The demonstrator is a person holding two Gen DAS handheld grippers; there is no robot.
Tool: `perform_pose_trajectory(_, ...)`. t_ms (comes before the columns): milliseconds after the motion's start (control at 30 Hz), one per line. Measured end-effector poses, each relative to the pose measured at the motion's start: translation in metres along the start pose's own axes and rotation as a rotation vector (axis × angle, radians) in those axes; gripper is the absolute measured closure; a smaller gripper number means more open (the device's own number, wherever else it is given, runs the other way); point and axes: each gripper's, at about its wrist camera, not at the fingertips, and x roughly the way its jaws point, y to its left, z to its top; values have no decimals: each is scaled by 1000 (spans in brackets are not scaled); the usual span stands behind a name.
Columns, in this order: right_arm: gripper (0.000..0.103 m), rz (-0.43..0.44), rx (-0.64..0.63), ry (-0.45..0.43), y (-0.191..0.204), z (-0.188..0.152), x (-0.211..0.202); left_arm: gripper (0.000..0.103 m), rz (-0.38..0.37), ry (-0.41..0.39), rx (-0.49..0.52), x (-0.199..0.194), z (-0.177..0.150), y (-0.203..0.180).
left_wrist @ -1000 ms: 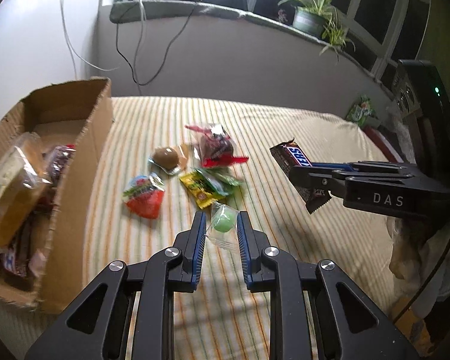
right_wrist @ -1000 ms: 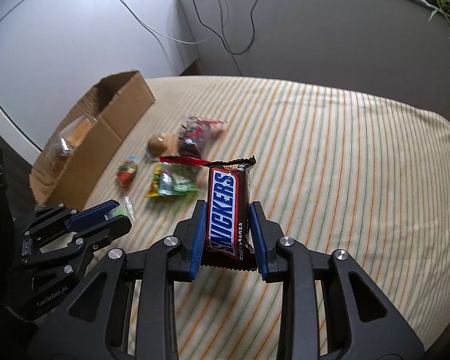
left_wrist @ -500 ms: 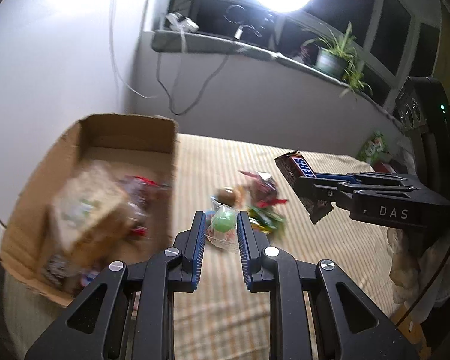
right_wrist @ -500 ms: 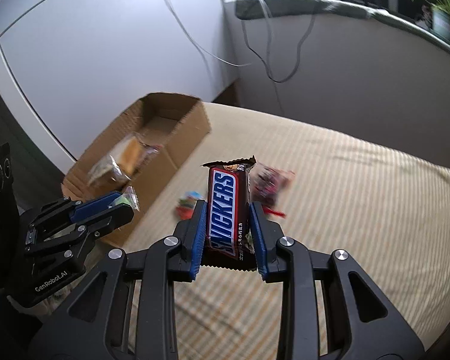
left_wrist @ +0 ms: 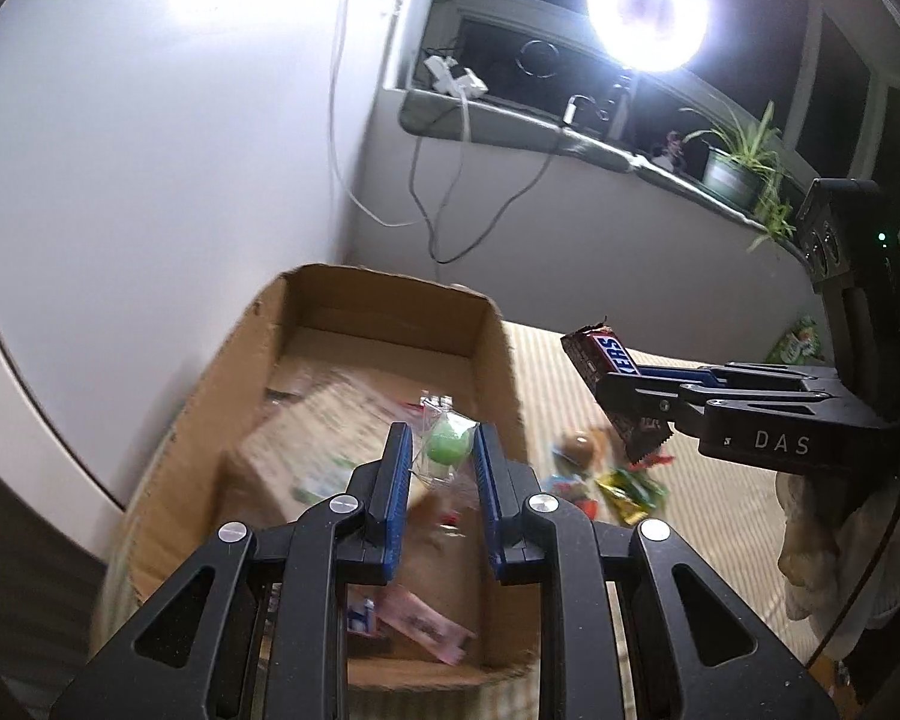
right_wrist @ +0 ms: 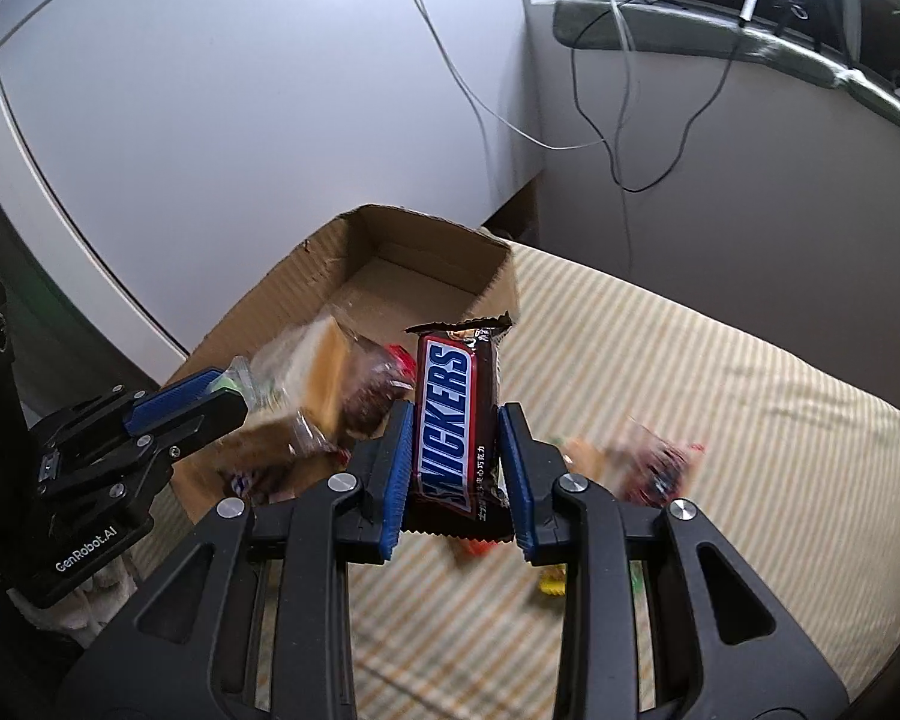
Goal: Organize snacks
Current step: 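Carry the Snickers bar into the box and open the right tool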
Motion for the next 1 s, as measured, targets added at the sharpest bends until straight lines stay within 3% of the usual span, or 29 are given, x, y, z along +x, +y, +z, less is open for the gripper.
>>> perform_pose_trajectory(667, 73, 47, -2, 57, 26, 39, 68, 83, 48, 19, -46, 22, 16, 26)
perform_pose_trajectory(900, 73, 51, 7, 39, 23, 41, 65, 76, 62, 17, -45, 21, 17, 24)
perform_pose_trajectory(967, 67, 49, 8, 33, 23, 41, 62, 70, 65, 14, -47, 20, 18, 24)
perform_pose_trajectory(1000, 55, 45, 7, 27, 23, 41, 60, 68, 69, 13, -49, 19, 18, 24)
